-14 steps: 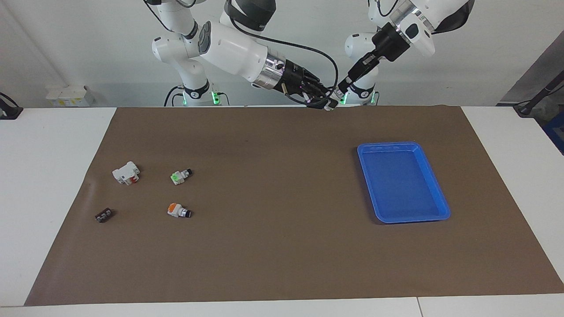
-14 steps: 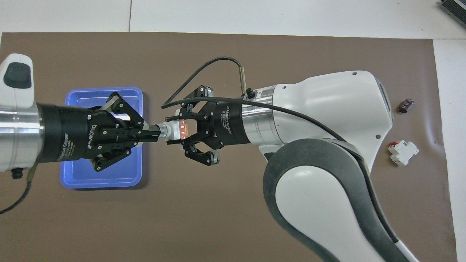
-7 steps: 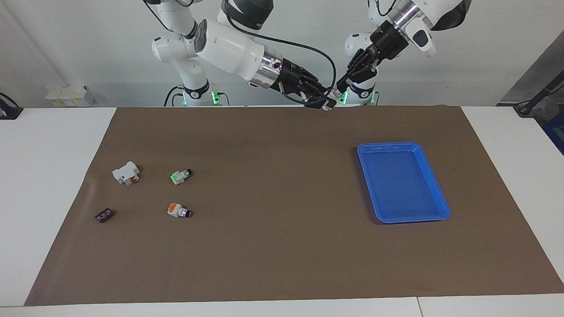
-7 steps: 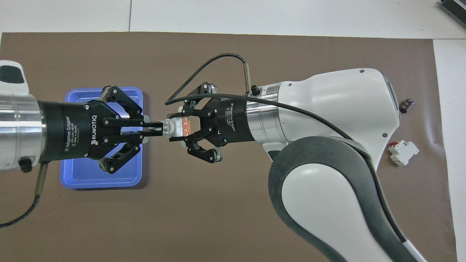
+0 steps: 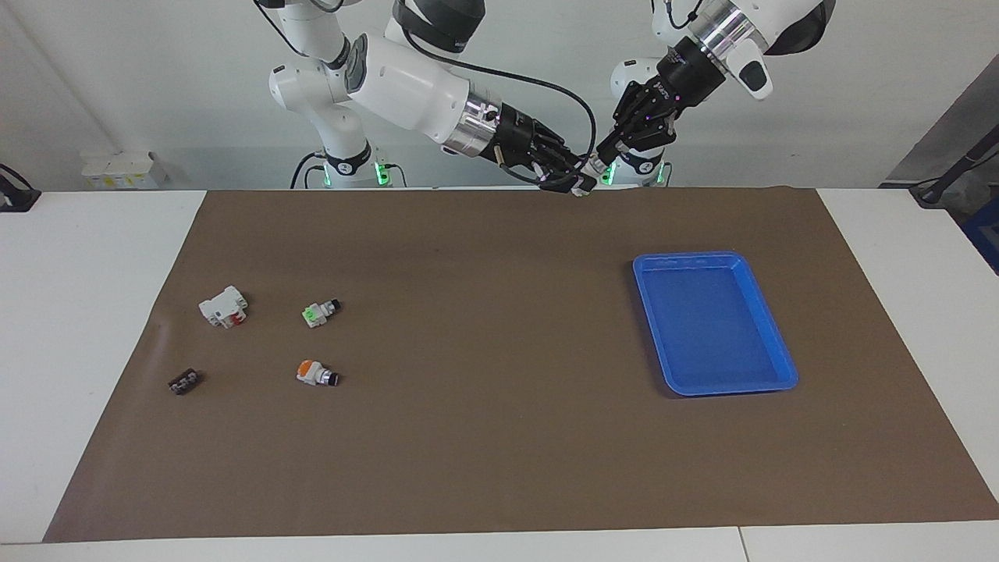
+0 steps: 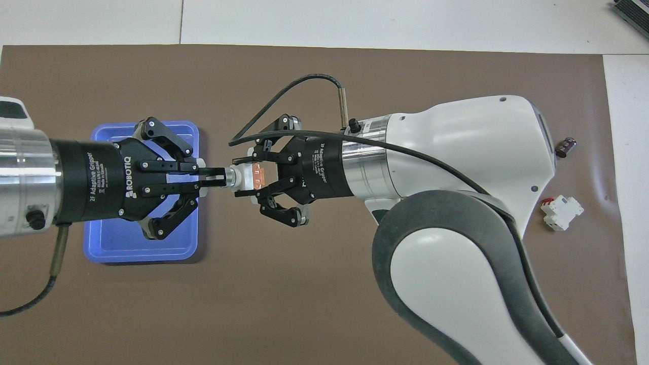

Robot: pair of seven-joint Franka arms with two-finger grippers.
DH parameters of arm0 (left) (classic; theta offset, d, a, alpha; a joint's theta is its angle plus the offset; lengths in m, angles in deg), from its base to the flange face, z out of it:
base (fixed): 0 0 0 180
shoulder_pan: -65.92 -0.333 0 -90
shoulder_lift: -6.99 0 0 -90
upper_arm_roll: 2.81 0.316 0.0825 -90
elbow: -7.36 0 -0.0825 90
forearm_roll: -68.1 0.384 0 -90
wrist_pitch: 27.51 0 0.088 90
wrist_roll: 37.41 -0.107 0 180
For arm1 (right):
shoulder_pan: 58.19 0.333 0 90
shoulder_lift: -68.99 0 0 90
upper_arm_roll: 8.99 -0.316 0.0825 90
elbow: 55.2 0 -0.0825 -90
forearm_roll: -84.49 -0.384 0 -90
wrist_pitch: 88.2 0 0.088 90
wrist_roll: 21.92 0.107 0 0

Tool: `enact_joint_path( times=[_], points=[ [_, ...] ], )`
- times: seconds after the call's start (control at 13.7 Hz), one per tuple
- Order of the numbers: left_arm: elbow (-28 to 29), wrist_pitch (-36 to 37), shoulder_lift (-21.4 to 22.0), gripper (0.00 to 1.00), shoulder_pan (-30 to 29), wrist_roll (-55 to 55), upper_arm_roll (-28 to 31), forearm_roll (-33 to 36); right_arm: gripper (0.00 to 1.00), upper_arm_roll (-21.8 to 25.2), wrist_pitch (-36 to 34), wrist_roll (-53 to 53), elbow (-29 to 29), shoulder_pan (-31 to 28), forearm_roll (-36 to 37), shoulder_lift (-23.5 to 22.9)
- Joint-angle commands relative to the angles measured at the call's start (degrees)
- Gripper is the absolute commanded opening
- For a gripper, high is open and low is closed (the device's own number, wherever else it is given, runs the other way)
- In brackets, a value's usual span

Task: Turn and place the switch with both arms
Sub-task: 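Close the left gripper on the switch end held by the right gripper, then open the right gripper and withdraw it while the left gripper holds the switch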

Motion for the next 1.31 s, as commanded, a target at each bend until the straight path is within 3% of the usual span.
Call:
enact_joint_path(
  times=[0.0,0.29,0.36,0.44,0.51,0.66,1.02,1.24],
  points=[
    [0.2,-1.6,1.3,0.0,-0.5,3.4,-0.6,-2.6,0.0,-0.8,1.2,1.8,-0.2,0.4,1.1,-1.3],
    [0.3,-1.3,1.3,0.0,-1.0,2.6,-0.4,-2.3,0.0,-0.8,1.2,1.9,-0.2,0.4,1.1,-1.3],
    [0.5,-1.2,1.4,0.0,-1.8,2.4,-0.4,-2.2,0.07,-0.8,1.2,2.0,-0.2,0.4,1.1,-1.3],
    [0.7,-0.9,1.4,0.0,-2.3,2.4,-0.4,-2.2,0.37,-0.7,1.0,2.2,-0.2,0.4,1.3,-1.0],
    [0.5,-0.5,1.4,0.0,-2.3,2.5,-0.4,-2.2,0.97,-0.7,0.9,2.1,-0.1,0.4,2.8,-0.4],
    [0.8,-0.6,1.5,0.0,-2.3,1.9,-0.4,-2.2,1.0,-0.7,-0.6,1.6,0.0,0.4,7.4,0.5],
    [5.5,-0.7,2.7,0.0,-2.4,-3.6,-0.3,-2.2,1.0,-0.1,-4.4,0.5,0.0,-2.9,8.0,2.6],
    [7.8,-0.5,2.8,0.0,-4.1,-13.2,-0.3,1.4,1.0,0.0,-5.4,-4.3,0.3,-5.6,11.0,4.1]
  ],
)
